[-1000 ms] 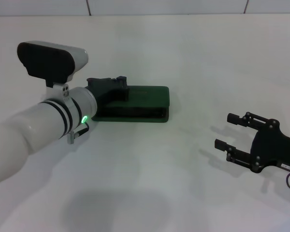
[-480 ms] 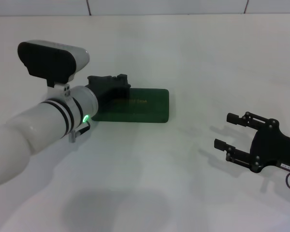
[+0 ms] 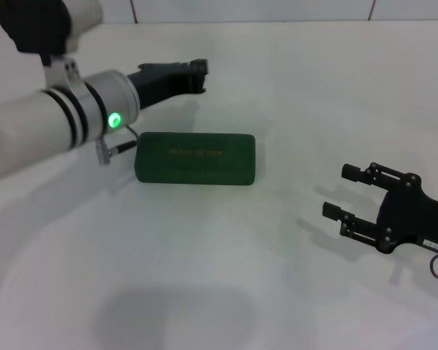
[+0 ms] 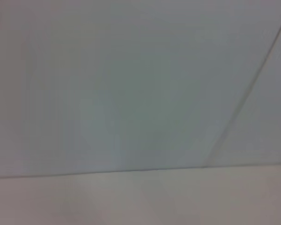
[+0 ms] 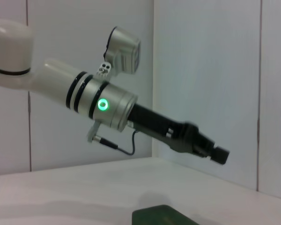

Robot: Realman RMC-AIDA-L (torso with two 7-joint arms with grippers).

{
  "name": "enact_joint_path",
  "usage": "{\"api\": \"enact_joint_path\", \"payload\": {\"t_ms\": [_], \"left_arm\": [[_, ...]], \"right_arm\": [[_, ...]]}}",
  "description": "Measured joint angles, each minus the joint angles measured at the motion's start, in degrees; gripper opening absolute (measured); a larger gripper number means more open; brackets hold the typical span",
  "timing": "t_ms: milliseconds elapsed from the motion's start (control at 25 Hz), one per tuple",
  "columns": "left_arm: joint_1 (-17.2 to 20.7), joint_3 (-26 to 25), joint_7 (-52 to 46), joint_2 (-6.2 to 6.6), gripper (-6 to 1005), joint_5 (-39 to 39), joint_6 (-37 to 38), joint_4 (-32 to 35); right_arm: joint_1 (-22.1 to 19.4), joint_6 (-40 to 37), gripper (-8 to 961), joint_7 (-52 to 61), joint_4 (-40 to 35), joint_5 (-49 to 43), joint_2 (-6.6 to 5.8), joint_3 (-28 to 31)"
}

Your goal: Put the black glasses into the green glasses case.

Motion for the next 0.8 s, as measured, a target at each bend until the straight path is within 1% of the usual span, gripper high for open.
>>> {"api": "enact_joint_path", "payload": {"t_ms": [80,120,160,200,240,280,320,400,440,520,560,640,720,800], "left_arm": [[-1.50,-6.85,8.19,-0.57,104,-9.59,8.58,-2.44],[-2.66,-11.57,14.48,-0.98,104,-16.55,14.97,-5.32],[-4.97,-18.06,23.15,-1.21,104,-25.16,23.85,-11.56],[-5.61,-19.50,25.69,-1.20,104,-27.39,26.54,-13.32],[-6.91,-22.36,30.21,-1.13,104,-30.72,31.11,-17.29],[-8.68,-26.98,38.49,-0.97,104,-34.89,38.03,-23.82],[-9.66,-29.99,44.52,-0.86,104,-37.00,42.31,-28.10],[-10.16,-35.89,60.82,-0.88,105,-38.78,48.67,-36.07],[-9.61,-38.31,70.54,-1.06,105,-38.98,51.02,-39.28],[-7.81,-39.63,84.33,-1.30,105,-39.07,52.01,-41.54],[-6.15,-39.67,92.54,-1.39,105,-39.08,52.17,-42.61],[-3.53,-39.05,101.83,-1.44,106,-39.05,52.34,-43.70],[-0.88,-38.64,107.86,-1.68,106,-39.33,52.64,-45.01],[1.43,-38.50,110.61,-1.86,106,-39.48,52.59,-46.09]], "right_arm": [[0.43,0.03,656,0.69,-0.03,0.01,0.00,0.00],[0.65,0.15,656,0.84,0.00,0.02,0.00,0.00],[0.76,0.19,656,0.85,0.05,0.02,0.01,-0.01],[0.86,0.26,656,0.86,0.13,0.03,0.00,-0.01],[0.86,0.26,656,0.86,0.13,0.03,0.00,-0.01],[0.92,0.25,656,0.84,0.17,0.03,-0.01,0.00],[0.93,0.24,656,0.65,0.25,0.04,0.00,-0.01],[0.91,0.25,656,0.54,0.25,0.04,0.00,-0.01],[0.88,0.27,656,0.50,0.19,0.04,0.00,0.00],[0.81,0.34,656,0.35,-0.03,0.05,0.00,-0.01],[0.81,0.38,656,0.22,-0.13,0.08,0.00,0.00],[0.90,0.53,656,-1.21,-0.12,1.28,0.01,-0.01],[0.90,0.59,656,-4.30,0.14,3.74,0.12,0.00],[0.81,0.74,656,-7.72,0.40,6.38,0.26,0.00]]}}
